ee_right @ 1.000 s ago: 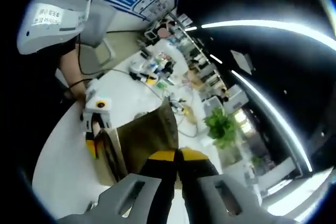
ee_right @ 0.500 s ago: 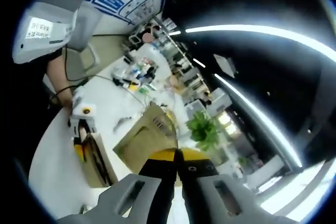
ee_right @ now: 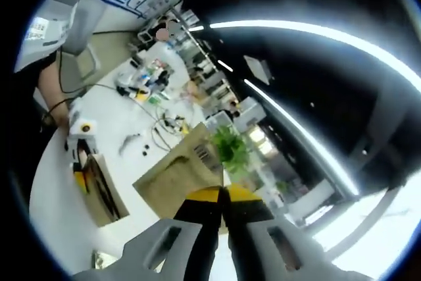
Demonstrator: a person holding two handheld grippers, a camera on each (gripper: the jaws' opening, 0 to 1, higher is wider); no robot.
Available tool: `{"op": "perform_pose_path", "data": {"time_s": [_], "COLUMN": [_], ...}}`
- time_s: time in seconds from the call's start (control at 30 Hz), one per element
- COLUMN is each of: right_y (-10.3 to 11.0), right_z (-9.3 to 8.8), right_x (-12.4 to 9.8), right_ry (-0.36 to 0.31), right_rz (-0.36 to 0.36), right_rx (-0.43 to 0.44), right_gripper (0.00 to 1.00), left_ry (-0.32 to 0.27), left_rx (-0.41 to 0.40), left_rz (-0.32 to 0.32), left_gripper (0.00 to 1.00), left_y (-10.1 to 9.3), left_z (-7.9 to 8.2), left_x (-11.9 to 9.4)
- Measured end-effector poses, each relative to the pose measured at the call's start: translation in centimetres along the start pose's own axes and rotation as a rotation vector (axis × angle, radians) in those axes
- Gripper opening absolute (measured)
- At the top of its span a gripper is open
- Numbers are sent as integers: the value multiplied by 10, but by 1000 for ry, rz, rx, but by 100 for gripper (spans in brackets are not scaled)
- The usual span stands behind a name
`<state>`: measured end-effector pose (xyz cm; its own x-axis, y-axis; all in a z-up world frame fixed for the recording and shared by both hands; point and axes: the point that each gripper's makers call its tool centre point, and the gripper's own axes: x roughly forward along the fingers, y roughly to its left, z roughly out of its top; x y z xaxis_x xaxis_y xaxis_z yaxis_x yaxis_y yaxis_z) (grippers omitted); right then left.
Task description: Extract single mask from mask box in order stack masks on table
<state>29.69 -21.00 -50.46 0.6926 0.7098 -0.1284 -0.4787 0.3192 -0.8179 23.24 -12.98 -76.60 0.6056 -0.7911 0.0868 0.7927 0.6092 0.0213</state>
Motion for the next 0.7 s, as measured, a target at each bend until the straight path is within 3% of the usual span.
{"op": "perform_pose_path", "data": {"time_s": [0.07,0.2,0.43,0.7], "right_y": [-3,-4,-11,-10], "right_z": [-9,-20,-58,-90], "right_x": [-1,-1,-9,-18], "right_ry": [50,88,239,325], "right_rz": [-26,-40,-110,-134], "right_rx": [-25,-25,-50,-68], "right_gripper": [0,0,0,0], "left_ry": [0,0,0,1], "left_rx": [0,1,0,1], "left_rz": [0,1,2,3], "left_gripper": [31,31,31,31], "left_y": [0,0,0,0], "left_z": [0,0,0,1], "left_x": [0,0,0,0]}}
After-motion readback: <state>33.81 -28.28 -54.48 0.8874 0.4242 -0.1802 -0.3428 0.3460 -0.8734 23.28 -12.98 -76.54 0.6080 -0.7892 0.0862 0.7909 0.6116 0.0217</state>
